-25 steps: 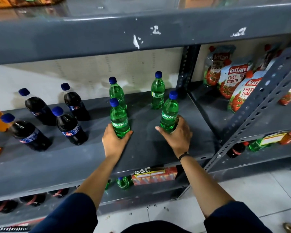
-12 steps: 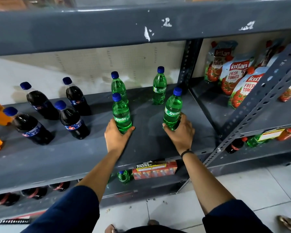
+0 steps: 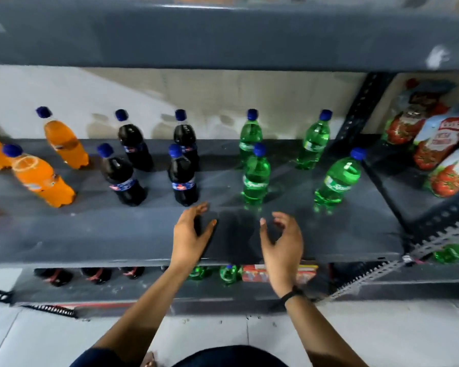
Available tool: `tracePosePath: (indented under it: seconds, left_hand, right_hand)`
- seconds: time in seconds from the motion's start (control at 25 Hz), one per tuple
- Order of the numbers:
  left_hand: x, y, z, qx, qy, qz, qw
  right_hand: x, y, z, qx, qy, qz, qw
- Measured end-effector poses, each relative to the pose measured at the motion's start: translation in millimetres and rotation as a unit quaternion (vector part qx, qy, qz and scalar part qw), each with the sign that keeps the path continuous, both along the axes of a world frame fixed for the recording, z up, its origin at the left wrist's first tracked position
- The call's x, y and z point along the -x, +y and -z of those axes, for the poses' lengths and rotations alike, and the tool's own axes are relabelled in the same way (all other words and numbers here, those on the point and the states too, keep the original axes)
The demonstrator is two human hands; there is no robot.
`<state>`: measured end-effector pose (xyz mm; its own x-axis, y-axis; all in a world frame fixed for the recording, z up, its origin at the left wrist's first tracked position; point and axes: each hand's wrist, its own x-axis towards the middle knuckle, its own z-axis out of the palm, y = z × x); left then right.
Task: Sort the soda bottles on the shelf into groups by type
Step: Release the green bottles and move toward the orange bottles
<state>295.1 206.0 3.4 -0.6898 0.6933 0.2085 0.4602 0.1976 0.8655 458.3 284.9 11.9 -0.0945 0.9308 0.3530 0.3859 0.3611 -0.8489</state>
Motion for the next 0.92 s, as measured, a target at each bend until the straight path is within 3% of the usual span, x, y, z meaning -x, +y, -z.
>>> tracePosePath:
  seconds: [0.08,0.2,0.36,0.6,0.92]
  left_hand:
    - [37.6,-40.6,-0.7,-0.018,0.006,-0.047,0.999]
    - [113.6,-109.8,-1.9,-0.043,0.007,-0.131,0.99]
    - [225.0,-203.7,-7.3,-0.069,0.01,-0.268,0.961]
    - [346.4,-256.3,-15.5,-0.015,-0.013,-0.366,0.931]
    - [393.2,-239.6,-9.9,0.052,-0.02,-0.39,0.919]
  right_hand:
    - [54.1,-39.4,-0.3,-0.017,0.0,-0.097,0.995]
    - [145.0,-98.4,-1.8,0.045,0.02,-0.233,0.971]
    - [266.4,-173.1,-8.9,0.122,0.029,-0.325,0.937]
    - [380.1,-197.0,-13.8,0.165,0.026,-0.266,0.949]
    - [415.4,-188.1,-11.6,0.157,-0.025,-0.171,0.972]
